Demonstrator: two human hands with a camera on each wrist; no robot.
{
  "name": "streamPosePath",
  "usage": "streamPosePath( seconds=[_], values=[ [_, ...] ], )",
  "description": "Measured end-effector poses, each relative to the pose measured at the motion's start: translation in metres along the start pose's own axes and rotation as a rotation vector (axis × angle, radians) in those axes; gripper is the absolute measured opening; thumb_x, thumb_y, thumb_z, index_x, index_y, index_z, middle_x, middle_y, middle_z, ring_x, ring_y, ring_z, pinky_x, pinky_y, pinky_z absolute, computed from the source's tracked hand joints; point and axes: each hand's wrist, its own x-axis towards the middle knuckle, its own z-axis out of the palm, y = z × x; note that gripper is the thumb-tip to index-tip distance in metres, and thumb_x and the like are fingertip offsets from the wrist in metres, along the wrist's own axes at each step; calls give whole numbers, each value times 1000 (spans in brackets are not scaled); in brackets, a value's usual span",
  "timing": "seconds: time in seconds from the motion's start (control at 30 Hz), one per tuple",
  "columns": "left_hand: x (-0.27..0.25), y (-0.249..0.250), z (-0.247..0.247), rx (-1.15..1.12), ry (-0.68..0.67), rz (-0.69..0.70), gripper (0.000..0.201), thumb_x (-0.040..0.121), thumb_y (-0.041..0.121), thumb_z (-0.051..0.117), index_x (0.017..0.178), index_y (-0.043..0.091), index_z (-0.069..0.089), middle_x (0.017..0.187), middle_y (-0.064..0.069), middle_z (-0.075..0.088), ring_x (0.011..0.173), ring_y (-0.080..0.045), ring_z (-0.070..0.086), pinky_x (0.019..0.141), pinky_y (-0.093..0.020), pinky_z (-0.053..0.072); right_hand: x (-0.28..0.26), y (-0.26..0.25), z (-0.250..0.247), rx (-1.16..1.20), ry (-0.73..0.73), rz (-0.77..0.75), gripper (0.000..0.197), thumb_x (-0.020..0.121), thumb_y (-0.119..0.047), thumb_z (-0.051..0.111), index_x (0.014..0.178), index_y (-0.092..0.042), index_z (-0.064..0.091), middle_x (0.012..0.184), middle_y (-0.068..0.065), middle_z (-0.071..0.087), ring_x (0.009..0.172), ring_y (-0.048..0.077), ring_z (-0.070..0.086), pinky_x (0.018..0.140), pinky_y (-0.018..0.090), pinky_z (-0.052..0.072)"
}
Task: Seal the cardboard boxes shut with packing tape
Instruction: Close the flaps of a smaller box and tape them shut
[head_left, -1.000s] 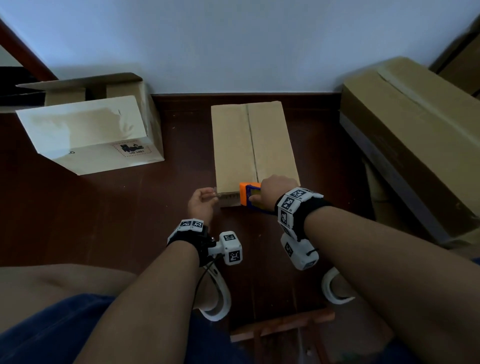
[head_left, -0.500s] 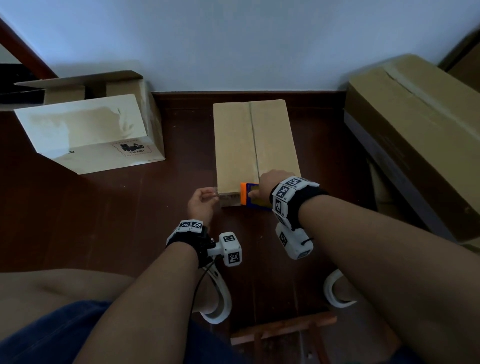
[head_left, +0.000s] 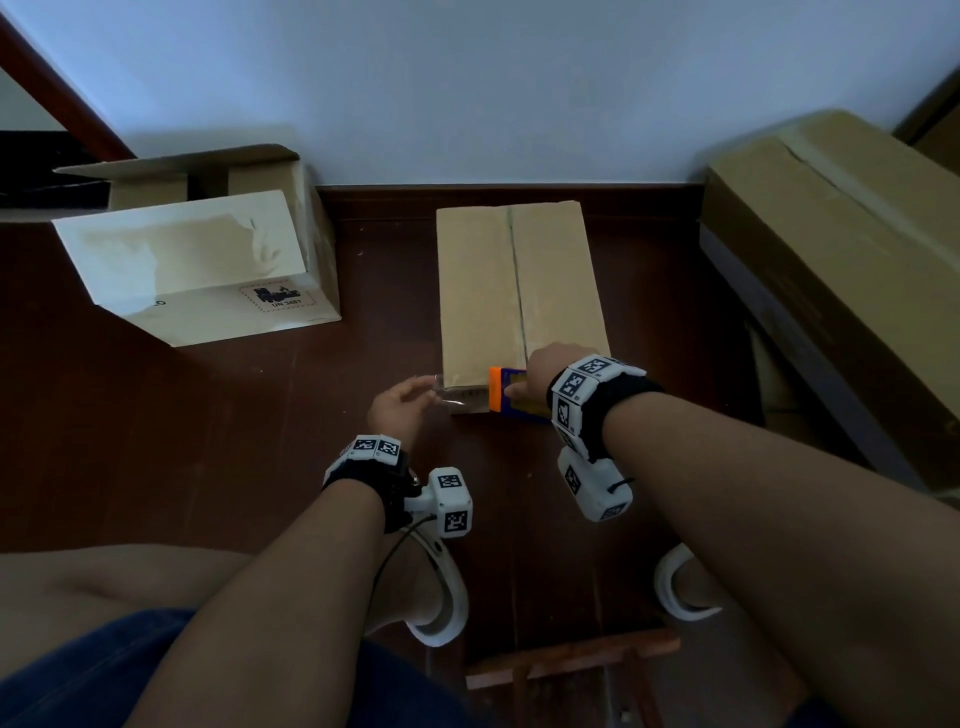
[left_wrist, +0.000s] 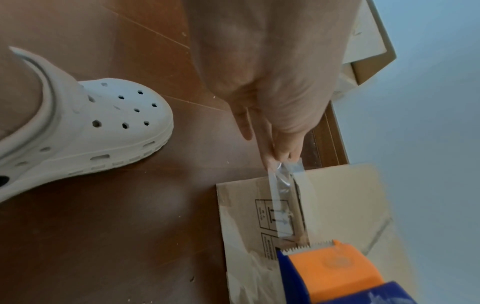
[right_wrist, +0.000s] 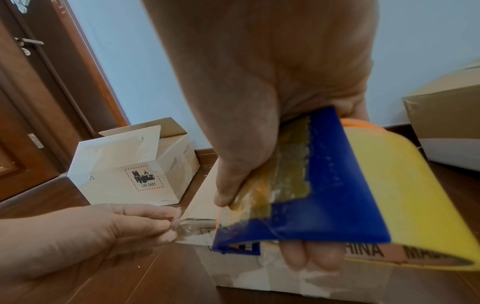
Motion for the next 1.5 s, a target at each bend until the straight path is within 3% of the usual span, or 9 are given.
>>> streamPosePath(
  seconds=[0.17, 0.3, 0.4, 0.5, 0.6, 0.7, 1.03, 1.3, 1.5],
  values=[
    [6, 9, -4, 262, 45, 1, 26, 91, 17, 61, 113, 28, 72, 154, 1, 37, 125, -14, 51, 90, -16, 37, 2, 1, 0, 0, -12, 3, 50, 89, -60, 51, 81, -12, 59, 65, 1, 52, 53, 16, 49, 47, 24, 35],
    [9, 6, -24, 323, 84, -164, 54, 95, 18, 59, 145, 10, 40, 149, -11, 41, 132, -30, 45, 105, -34, 37, 3, 1, 0, 41, -42, 14, 50, 88, -60, 53, 73, -12, 56, 67, 1, 54, 54, 16, 50, 47, 25, 35],
    [8, 13, -34, 426, 155, 1, 30, 94, 19, 60, 122, 9, 60, 124, -11, 63, 114, -28, 58, 89, -28, 42, 3, 3, 0, 37, -26, -6, 49, 89, -59, 52, 79, -12, 58, 67, 2, 54, 55, 17, 50, 47, 25, 35],
    [5, 27, -17, 553, -2, 336, 10, 90, 24, 65, 97, 16, 67, 99, 0, 66, 93, -17, 60, 82, -27, 45, 2, 4, 1, 28, -8, -22, 50, 89, -59, 51, 76, -11, 58, 66, 2, 54, 54, 17, 51, 46, 24, 35],
    [5, 36, 7, 820, -260, 587, 10, 92, 22, 61, 97, 15, 65, 99, -1, 60, 96, -17, 53, 80, -27, 41, 2, 3, 1, 6, -10, -16, 52, 90, -60, 50, 66, -13, 52, 63, 1, 52, 51, 16, 48, 45, 23, 33],
    [11, 36, 16, 895, -291, 705, 11, 92, 19, 59, 100, 13, 63, 103, -3, 59, 100, -19, 50, 81, -27, 39, 5, 2, 4, -10, 10, -22, 53, 89, -61, 51, 63, -14, 49, 60, 0, 49, 49, 16, 46, 45, 22, 33],
    [26, 42, 18, 1042, -362, 890, 13, 90, 16, 60, 98, 6, 59, 103, -10, 55, 96, -25, 51, 79, -35, 46, 3, 2, -1, -24, -37, -10, 49, 91, -59, 49, 75, -13, 55, 64, 0, 50, 52, 15, 47, 46, 23, 32],
    [33, 38, 19, 1101, -406, 1037, 24, 73, 8, 75, 90, 6, 59, 93, -13, 57, 79, -30, 57, 61, -43, 52, 3, 1, 0, -4, -44, 5, 51, 90, -60, 49, 66, -15, 49, 64, 0, 50, 52, 14, 46, 46, 23, 32],
    [29, 47, 17, 876, -357, 771, 13, 85, 21, 69, 88, 13, 59, 95, -2, 52, 90, -19, 51, 74, -25, 38, 0, 1, 0, 23, -39, 8, 49, 91, -58, 50, 69, -14, 52, 64, 0, 50, 52, 15, 47, 46, 24, 33]
  ],
)
